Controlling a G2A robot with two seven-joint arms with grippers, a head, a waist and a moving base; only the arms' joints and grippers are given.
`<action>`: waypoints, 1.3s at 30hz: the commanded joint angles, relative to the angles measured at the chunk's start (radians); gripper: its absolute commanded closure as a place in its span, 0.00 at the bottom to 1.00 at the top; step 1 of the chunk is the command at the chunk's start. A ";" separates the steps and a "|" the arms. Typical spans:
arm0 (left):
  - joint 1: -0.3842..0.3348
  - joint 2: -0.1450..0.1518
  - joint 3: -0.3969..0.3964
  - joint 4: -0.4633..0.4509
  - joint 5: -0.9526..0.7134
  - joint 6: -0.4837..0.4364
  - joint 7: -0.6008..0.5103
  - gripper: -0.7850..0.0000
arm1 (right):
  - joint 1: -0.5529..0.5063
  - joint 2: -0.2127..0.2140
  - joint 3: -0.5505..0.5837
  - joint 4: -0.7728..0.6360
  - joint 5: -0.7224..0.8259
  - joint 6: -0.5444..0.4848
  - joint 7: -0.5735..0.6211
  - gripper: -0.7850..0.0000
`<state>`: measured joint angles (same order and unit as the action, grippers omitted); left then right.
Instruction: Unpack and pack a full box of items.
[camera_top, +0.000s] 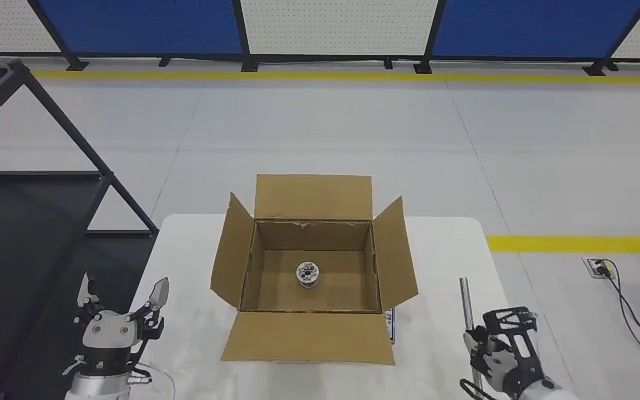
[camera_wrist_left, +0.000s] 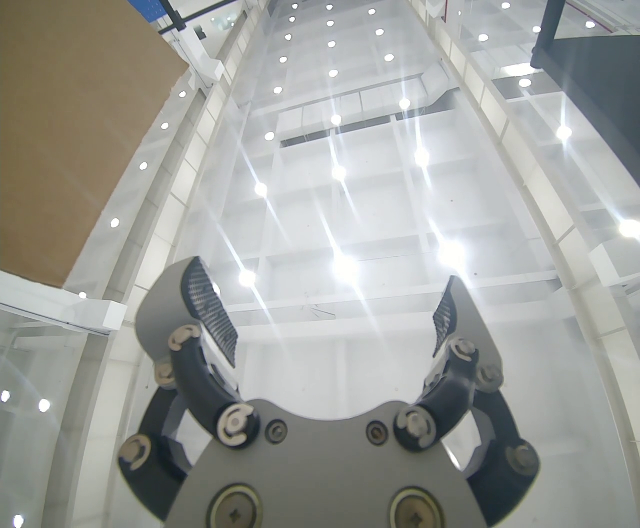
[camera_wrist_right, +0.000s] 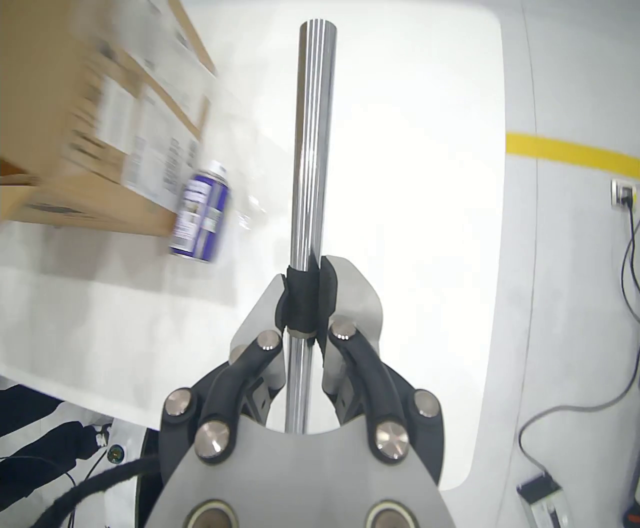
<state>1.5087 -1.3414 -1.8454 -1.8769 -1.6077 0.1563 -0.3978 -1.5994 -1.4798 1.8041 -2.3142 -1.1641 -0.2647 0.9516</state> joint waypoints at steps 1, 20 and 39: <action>0.000 0.000 0.000 0.000 0.000 0.000 0.000 0.00 | -0.031 0.004 0.006 -0.036 0.048 -0.081 -0.098 1.00; 0.000 0.000 0.000 0.000 0.000 0.000 0.000 0.00 | -0.064 0.020 -0.010 -0.021 0.067 -0.275 -0.306 1.00; 0.060 -0.006 -0.084 0.013 -0.104 -0.076 -0.034 0.00 | 0.451 0.021 -0.563 -0.036 -0.197 -0.097 -0.055 1.00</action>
<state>1.5629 -1.3465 -1.9191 -1.8684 -1.6982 0.0881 -0.4298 -1.2099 -1.4543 1.3053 -2.3500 -1.3381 -0.4117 0.8228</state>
